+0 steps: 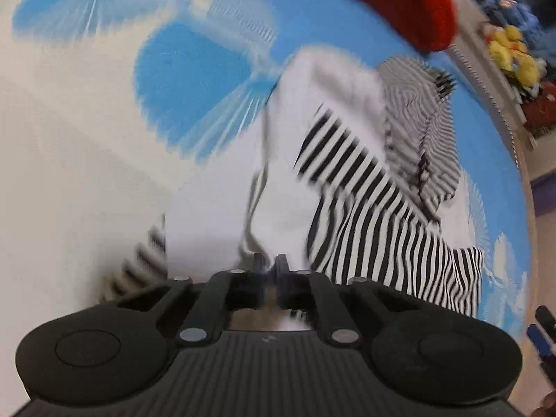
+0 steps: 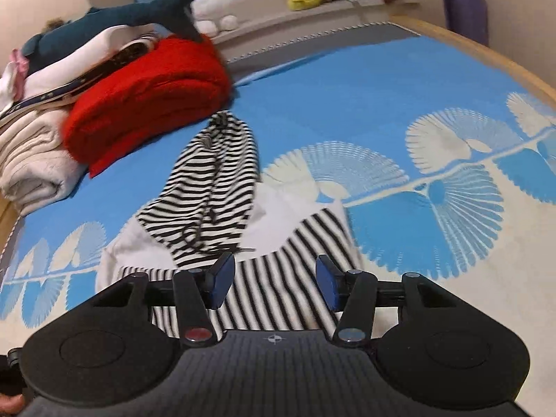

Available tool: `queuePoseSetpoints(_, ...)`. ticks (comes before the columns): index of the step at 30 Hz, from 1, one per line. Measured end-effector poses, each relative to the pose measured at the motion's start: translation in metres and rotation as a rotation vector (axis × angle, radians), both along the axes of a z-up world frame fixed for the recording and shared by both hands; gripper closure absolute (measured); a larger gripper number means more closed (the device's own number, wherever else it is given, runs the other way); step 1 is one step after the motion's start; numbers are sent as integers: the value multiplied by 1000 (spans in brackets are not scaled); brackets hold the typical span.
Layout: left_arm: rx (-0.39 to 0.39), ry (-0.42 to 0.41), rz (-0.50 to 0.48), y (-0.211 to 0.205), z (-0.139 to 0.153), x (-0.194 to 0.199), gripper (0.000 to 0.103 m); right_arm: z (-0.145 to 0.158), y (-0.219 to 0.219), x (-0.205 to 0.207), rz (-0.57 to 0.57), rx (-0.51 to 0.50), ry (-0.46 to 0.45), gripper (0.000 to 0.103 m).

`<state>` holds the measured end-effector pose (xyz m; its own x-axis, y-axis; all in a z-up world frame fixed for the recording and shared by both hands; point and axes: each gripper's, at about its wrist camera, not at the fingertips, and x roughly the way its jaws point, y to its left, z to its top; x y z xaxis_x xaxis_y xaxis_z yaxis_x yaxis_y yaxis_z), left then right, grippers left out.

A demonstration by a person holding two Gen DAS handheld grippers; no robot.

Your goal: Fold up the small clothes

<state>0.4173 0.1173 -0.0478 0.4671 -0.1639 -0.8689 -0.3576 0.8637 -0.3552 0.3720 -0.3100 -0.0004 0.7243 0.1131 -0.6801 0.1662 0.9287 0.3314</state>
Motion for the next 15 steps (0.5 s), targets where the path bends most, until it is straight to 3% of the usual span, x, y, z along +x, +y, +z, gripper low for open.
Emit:
queuePoseSetpoints(3,65,-306,-39,-6,54,-10,98,-7,-8,1,-30,-4,38,49)
queuePoseSetpoints(5,119,-407,-48,-7,74,-18,98,-15,-13,2,-49,0,75,49)
queuePoseSetpoints(6,143,-400,-42,-6,74,-19,97,-20,-14,2,-55,9,101,49)
queuePoseSetpoints(7,166,-338,-25,-2,66,-15,96,-27,-16,3,-62,20,128,49)
queuePoseSetpoints(10,124,-78,24,12,26,-4,95,-50,-20,5,-90,70,225,49)
queuePoseSetpoints(12,84,-51,53,17,20,-4,95,-65,-22,5,-112,103,283,49)
queuePoseSetpoints(15,73,-111,5,6,30,-3,91,-81,-23,5,-148,132,339,49)
